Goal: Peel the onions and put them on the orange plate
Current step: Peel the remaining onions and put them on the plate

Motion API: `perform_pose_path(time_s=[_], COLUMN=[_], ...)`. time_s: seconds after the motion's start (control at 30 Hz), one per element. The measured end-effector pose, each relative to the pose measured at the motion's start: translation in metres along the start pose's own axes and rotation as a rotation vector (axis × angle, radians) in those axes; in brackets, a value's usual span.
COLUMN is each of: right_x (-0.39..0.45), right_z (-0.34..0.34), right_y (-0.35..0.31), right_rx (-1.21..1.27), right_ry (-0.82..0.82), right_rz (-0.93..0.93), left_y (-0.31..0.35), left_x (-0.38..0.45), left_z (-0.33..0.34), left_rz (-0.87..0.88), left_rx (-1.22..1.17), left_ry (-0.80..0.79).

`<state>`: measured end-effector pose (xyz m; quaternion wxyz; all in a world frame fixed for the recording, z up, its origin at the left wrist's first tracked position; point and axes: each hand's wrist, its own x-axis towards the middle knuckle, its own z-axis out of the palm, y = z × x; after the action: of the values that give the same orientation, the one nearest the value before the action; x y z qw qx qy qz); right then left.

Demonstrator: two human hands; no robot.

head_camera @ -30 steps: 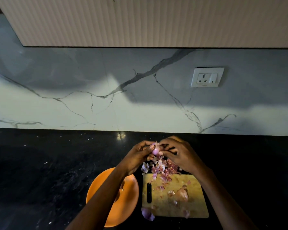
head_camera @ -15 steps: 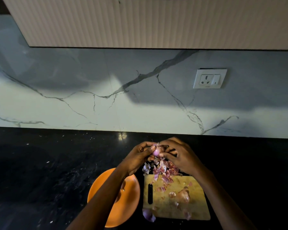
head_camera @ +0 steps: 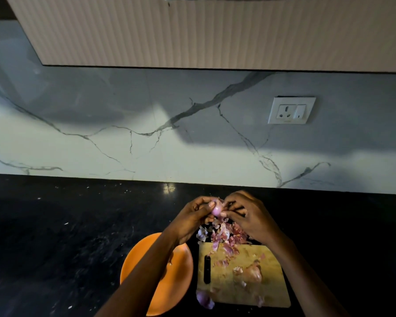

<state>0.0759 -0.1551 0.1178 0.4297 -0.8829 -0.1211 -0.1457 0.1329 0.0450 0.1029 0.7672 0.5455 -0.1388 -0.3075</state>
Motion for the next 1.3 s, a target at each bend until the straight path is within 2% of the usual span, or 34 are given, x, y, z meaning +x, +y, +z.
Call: perform_pose_path(time_s=[0.2, 0.4, 0.53, 0.83, 1.07, 1.17, 1.3], right_x=[0.001, 0.000, 0.000, -0.001, -0.005, -0.006, -0.004], right_z=[0.003, 0.002, 0.004, 0.006, 0.009, 0.009, 0.009], right_y=[-0.003, -0.003, -0.006, -0.002, 0.004, 0.002, -0.002], right_rx=[0.087, 0.030, 0.136, 0.081, -0.011, 0.050, 0.197], right_ry=[0.021, 0.045, 0.050, 0.045, 0.112, 0.091, 0.028], right_rz=[0.056, -0.017, 0.052, -0.039, -0.115, -0.086, 0.070], left_y=[-0.003, -0.003, -0.002, -0.002, -0.003, -0.005, -0.007], left_x=[0.000, 0.001, 0.001, 0.001, -0.001, -0.003, -0.001], left_z=[0.001, -0.003, -0.004, -0.002, 0.007, 0.008, 0.010], left_rz=[-0.004, -0.006, -0.025, -0.025, 0.028, 0.022, -0.002], left_rx=[-0.052, -0.080, -0.119, -0.163, -0.178, -0.222, -0.286], left_ry=[0.015, -0.034, -0.039, -0.047, 0.038, 0.059, 0.077])
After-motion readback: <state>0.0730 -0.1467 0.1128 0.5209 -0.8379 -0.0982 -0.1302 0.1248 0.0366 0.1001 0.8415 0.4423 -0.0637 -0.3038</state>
